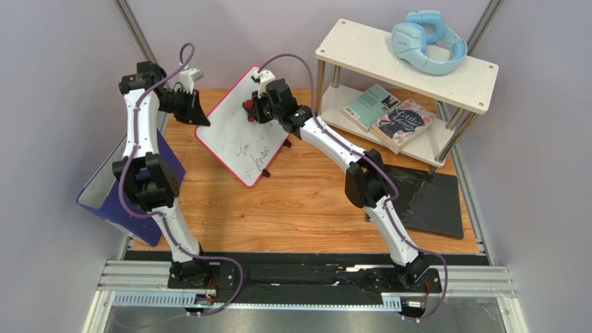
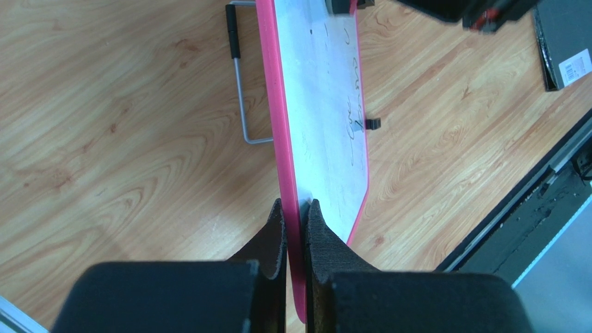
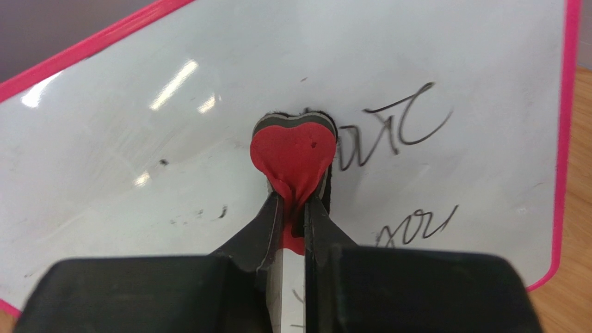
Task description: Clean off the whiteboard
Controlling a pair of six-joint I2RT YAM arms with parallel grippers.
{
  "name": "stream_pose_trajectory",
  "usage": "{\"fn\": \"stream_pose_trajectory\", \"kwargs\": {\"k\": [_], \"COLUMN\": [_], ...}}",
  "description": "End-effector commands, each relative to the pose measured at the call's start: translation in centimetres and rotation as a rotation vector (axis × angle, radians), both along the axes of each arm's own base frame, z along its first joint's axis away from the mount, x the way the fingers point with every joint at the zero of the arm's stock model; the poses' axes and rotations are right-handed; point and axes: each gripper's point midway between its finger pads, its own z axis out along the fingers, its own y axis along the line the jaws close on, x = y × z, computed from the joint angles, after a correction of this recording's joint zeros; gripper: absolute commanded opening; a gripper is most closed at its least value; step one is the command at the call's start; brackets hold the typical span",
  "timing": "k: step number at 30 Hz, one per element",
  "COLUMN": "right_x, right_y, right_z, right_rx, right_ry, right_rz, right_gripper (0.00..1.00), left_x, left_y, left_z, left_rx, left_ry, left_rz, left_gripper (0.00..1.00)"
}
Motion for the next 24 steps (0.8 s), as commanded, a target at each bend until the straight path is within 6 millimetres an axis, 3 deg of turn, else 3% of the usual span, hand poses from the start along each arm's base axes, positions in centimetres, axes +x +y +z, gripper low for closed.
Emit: {"fn": "stream_pose_trajectory", "kwargs": {"k": [1, 5, 8, 11, 14, 19, 23, 24], "right_x": [-11.3, -11.7, -10.2, -7.8, -4.0, 2.2, 3.8, 3.7], "right_y": [7.0, 7.3, 7.0, 6.4, 4.8, 0.0, -0.7, -0.6], "right_z": [-3.0, -3.7, -2.4, -0.3, 1.5, 2.3, 2.7, 2.0], "right_rx": [-0.093, -0.114, -0.099, -0.043, 0.040, 0.167, 0.336, 0.354], "right_ry": [0.061, 0.052, 0.003, -0.047, -0.050, 0.013, 0.114, 0.146], "right_rz": [0.325, 0.317, 0.266, 0.185, 0.063, -0.202, -0.168, -0.150], "right_gripper": [0.00, 0.00, 0.00, 0.00, 0.00, 0.00, 0.00, 0.00], "left_x": [-1.6, -1.7, -1.8, -1.9, -1.9, -2.1, -2.1, -2.1], "left_y": [-1.9, -1.9, -1.9, -1.8, -1.8, -1.7, -1.6, -1.6], "left_z": [2.5, 2.5, 2.7, 2.6, 2.5, 2.4, 2.2, 2.1], "left_rx": [0.045, 0.042, 0.048, 0.055, 0.055, 0.061, 0.069, 0.069], "left_ry": [-0.132, -0.132, -0.136, -0.135, -0.132, -0.129, -0.121, -0.120], "left_rz": [-0.146, -0.148, -0.148, -0.148, -0.151, -0.154, -0.152, -0.152], "left_gripper": [0.00, 0.00, 0.00, 0.00, 0.00, 0.00, 0.00, 0.00]}}
